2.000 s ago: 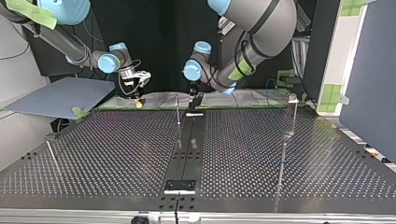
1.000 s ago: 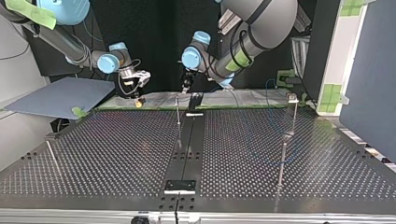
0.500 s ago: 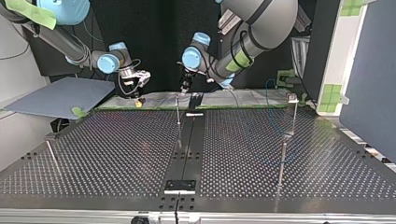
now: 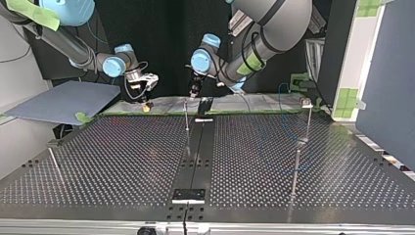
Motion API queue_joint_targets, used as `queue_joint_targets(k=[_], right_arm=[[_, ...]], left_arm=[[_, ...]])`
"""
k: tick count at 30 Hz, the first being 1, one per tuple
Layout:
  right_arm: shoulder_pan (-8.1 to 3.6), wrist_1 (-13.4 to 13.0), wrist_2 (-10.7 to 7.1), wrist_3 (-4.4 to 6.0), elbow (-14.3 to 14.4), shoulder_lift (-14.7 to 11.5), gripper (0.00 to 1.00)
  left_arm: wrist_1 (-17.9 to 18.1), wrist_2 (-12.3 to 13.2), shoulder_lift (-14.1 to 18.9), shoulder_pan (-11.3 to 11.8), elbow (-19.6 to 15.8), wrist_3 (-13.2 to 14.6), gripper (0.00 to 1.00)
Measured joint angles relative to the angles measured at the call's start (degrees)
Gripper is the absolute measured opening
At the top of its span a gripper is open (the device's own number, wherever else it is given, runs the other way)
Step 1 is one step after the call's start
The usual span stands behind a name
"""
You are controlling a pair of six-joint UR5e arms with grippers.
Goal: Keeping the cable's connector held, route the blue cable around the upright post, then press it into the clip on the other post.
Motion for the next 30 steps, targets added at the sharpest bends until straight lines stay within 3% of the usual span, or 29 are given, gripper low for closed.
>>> queue_joint_targets(k=[14, 30], right_arm=[[0.02, 0.04, 0.03, -0.05, 0.01, 0.01, 0.0], [-0.11, 0.04, 0.09, -0.04, 0.0, 0.02, 0.0]], left_arm=[[0.39, 0.15, 0.53, -0.35, 0.0, 2.26, 1.0], [-0.93, 0.22, 2.39, -0.81, 0.0, 2.09, 1.0]])
